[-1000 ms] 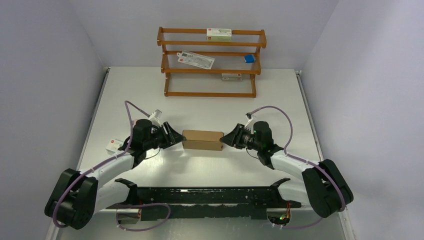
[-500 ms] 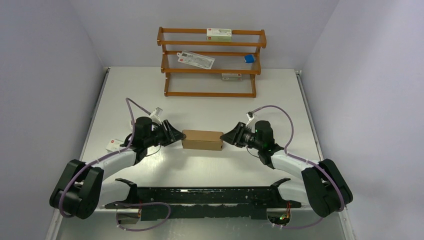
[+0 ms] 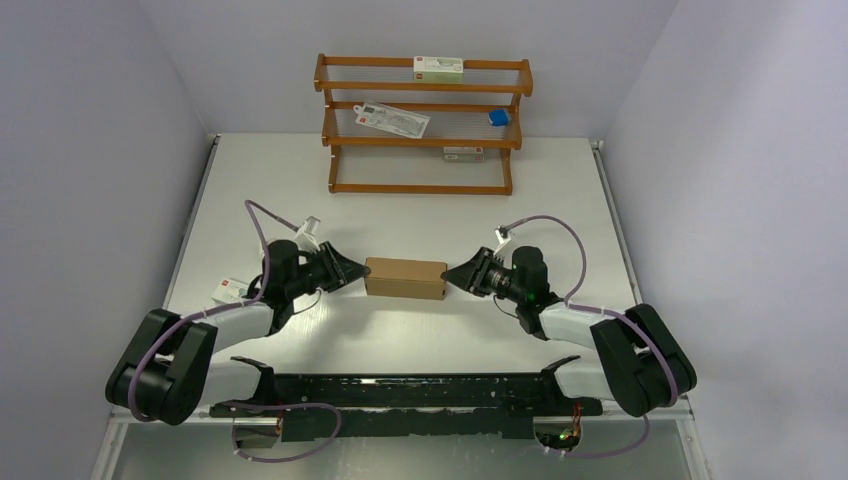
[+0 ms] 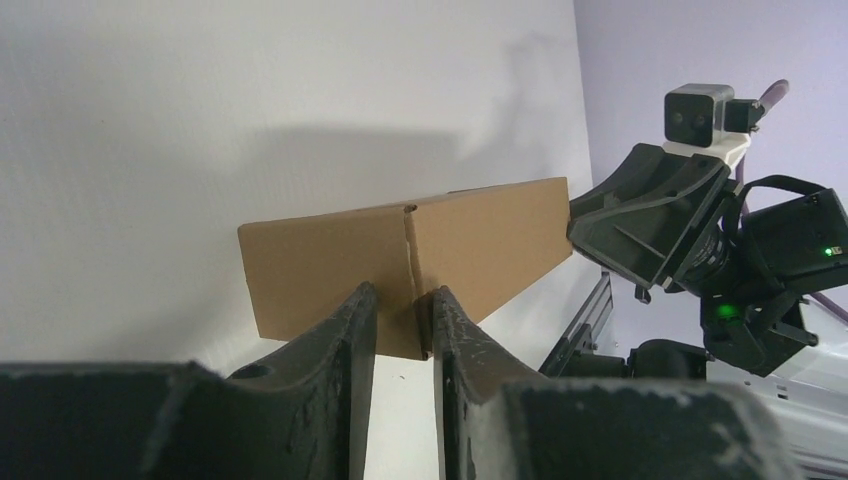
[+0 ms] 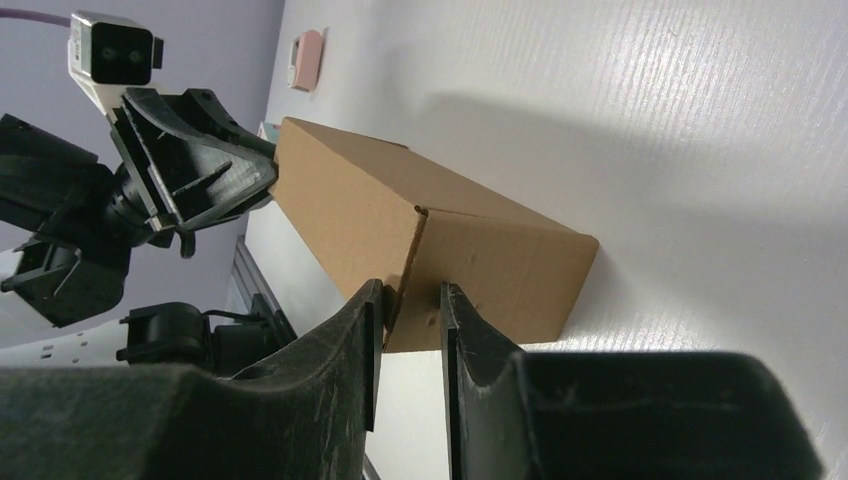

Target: Fold the paper box

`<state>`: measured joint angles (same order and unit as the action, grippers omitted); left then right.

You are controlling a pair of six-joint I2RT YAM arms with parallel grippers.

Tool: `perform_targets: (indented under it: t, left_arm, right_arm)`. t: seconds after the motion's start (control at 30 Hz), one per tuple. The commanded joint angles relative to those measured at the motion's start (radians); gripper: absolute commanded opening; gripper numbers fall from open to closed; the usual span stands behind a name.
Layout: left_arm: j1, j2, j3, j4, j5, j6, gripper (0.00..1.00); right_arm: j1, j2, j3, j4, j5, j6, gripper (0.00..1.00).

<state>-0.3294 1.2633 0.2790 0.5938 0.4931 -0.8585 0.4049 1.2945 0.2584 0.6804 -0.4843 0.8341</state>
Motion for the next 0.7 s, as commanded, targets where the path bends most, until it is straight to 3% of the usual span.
perform_targets:
  t: [0.0, 0.27, 0.43, 0.67]
  left_arm:
    - [0.005, 0.041, -0.084, -0.044, 0.020, 0.007, 0.15]
    - [0.004, -0.046, -0.077, -0.296, -0.106, 0.094, 0.08]
    - [0.005, -0.102, -0.066, -0.370, -0.169, 0.101, 0.09]
    - [0.006, -0.181, 0.052, -0.453, -0.157, 0.105, 0.35]
  right_arm:
    - [0.003, 0.045, -0.054, -0.027, -0.011, -0.018, 0.18]
    - [0.002, 0.047, -0.014, -0.067, -0.026, -0.048, 0.16]
    - [0.002, -0.001, 0.037, -0.133, -0.028, -0.070, 0.18]
    - [0.003, -0.091, 0.155, -0.332, 0.005, -0.209, 0.43]
